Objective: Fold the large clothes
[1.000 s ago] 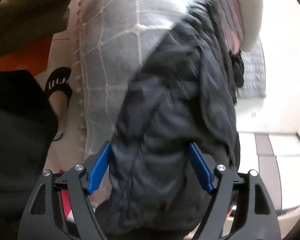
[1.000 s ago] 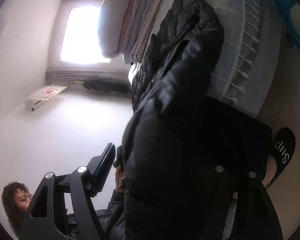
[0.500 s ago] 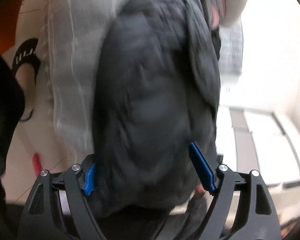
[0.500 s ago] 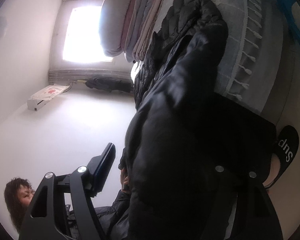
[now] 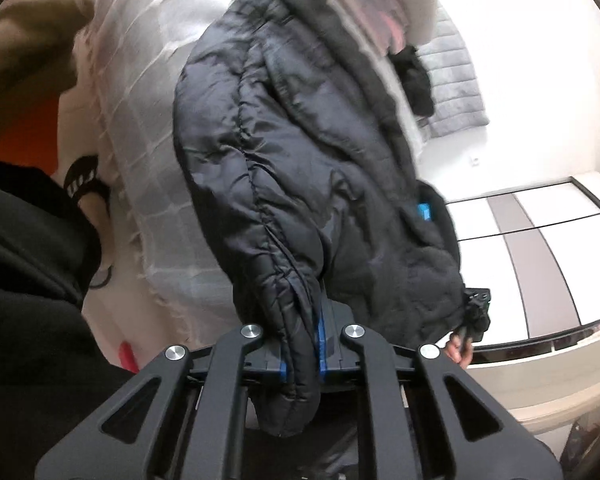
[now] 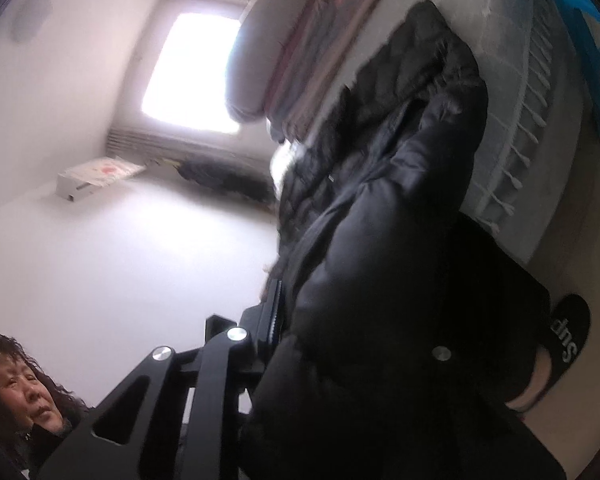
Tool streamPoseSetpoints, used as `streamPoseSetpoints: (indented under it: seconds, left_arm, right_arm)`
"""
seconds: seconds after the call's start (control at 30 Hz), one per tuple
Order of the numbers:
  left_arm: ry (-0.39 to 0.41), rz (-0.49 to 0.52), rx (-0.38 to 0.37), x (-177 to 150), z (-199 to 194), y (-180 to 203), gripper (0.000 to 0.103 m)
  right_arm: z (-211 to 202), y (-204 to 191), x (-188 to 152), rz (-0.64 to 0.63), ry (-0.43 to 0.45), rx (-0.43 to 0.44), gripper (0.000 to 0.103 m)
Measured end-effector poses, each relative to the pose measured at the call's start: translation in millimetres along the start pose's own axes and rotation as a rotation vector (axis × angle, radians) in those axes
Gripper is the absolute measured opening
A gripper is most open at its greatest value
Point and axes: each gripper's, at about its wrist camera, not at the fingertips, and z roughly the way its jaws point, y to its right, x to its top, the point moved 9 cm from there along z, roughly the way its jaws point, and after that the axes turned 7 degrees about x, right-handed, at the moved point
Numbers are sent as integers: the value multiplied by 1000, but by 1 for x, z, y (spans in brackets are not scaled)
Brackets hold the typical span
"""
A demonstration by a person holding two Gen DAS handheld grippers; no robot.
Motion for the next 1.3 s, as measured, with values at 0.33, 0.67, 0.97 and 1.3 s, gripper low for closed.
streamPoseSetpoints:
  seconds: [0.33,0.67,0.97,1.3]
  left_arm:
    - [101,111,-112,1,-57,64,8]
    - [13,45,-82,-24,-42,23,8]
    - [49,76,-97,-15,-47,36,8]
    - [160,184,-95,35,-71,98,8]
  right_arm:
    - [-20,-39,-2,-67,77,152,20]
    - [-20,23,-41,93,-39,127,63]
    - [2,-14,-26,-48,-15,196,40]
    - [2,-48,30,-112,142,304,30]
